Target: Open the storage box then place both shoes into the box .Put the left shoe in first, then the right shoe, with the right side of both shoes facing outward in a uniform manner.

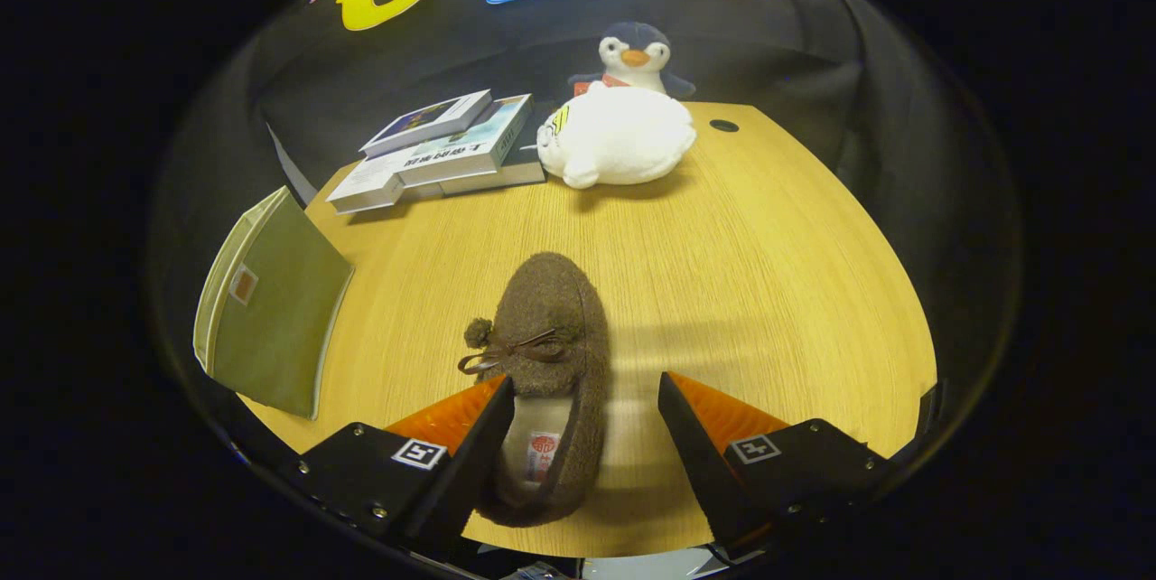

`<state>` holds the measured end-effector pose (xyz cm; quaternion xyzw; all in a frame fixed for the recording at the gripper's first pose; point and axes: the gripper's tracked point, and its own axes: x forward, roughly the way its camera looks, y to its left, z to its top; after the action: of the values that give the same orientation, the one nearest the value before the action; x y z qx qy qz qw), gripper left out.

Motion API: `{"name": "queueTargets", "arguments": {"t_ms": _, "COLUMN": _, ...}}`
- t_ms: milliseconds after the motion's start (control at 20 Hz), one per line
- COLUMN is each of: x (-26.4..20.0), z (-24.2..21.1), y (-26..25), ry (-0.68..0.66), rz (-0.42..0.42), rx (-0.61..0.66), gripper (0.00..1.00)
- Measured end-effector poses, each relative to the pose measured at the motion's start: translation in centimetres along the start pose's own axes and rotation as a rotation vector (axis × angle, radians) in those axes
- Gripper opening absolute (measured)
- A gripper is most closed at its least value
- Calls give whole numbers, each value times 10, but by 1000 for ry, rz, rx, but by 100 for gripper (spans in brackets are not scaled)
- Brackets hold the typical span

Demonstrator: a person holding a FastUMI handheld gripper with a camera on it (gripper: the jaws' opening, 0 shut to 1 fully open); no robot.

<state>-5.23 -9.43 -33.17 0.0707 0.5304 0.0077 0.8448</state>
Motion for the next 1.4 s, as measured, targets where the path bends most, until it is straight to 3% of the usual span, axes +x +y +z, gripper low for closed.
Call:
{"name": "queueTargets", "arguments": {"t_ms": 300, "x": 22, "z": -12, "y": -4, "ry": 68, "rz": 20, "rx": 1, "gripper": 96}}
{"name": "queueTargets", "arguments": {"t_ms": 350, "x": 25, "z": -14, "y": -4, "ry": 77, "rz": 23, "rx": 9, "gripper": 89}}
{"name": "queueTargets", "arguments": {"t_ms": 450, "x": 29, "z": -16, "y": 0, "ry": 90, "rz": 34, "rx": 12, "gripper": 86}}
{"name": "queueTargets", "arguments": {"t_ms": 600, "x": 32, "z": -18, "y": 7, "ry": 101, "rz": 41, "rx": 21, "gripper": 56}}
{"name": "queueTargets", "arguments": {"t_ms": 650, "x": 33, "z": -18, "y": 4, "ry": 101, "rz": 20, "rx": 27, "gripper": 40}}
{"name": "queueTargets", "arguments": {"t_ms": 750, "x": 32, "z": -19, "y": 5, "ry": 125, "rz": 16, "rx": 65, "gripper": 24}}
{"name": "queueTargets", "arguments": {"t_ms": 850, "x": 39, "z": -16, "y": -6, "ry": 96, "rz": -33, "rx": 101, "gripper": 24}}
{"name": "queueTargets", "arguments": {"t_ms": 900, "x": 29, "z": -12, "y": -7, "ry": 111, "rz": -36, "rx": 141, "gripper": 1}}
{"name": "queueTargets", "arguments": {"t_ms": 1100, "x": 23, "z": -6, "y": 12, "ry": 110, "rz": 18, "rx": 262, "gripper": 1}}
{"name": "queueTargets", "arguments": {"t_ms": 1400, "x": -3, "z": 24, "y": 47, "ry": 49, "rz": 52, "rx": 332, "gripper": 1}}
